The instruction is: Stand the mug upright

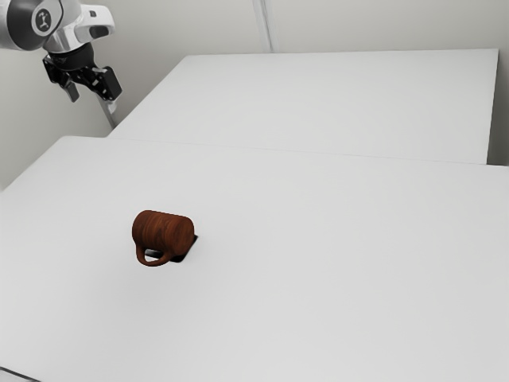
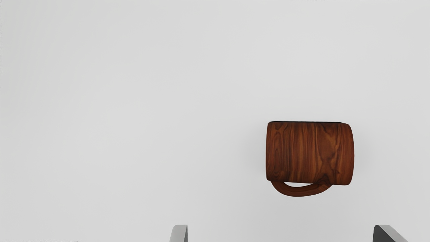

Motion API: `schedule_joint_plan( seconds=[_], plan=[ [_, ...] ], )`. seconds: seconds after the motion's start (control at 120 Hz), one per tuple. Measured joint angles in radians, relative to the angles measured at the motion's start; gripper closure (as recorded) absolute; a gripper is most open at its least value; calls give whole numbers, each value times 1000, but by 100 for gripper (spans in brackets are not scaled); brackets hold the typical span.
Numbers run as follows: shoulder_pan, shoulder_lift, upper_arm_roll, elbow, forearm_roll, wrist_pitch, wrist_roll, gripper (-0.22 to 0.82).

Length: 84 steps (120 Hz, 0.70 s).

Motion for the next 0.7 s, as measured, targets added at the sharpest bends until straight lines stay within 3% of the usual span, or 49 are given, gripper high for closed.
schedule_joint_plan(
  seconds=[0.267, 0.442, 0.608, 0.7],
  plan=[
    [28, 2, 1, -12, 6, 8, -35, 0],
    [169, 35, 2, -27, -116, -15, -48, 0],
    [344, 157, 2, -31, -344, -44, -40, 0],
    [389, 230, 2, -31, -456, -61, -18, 0]
  ],
)
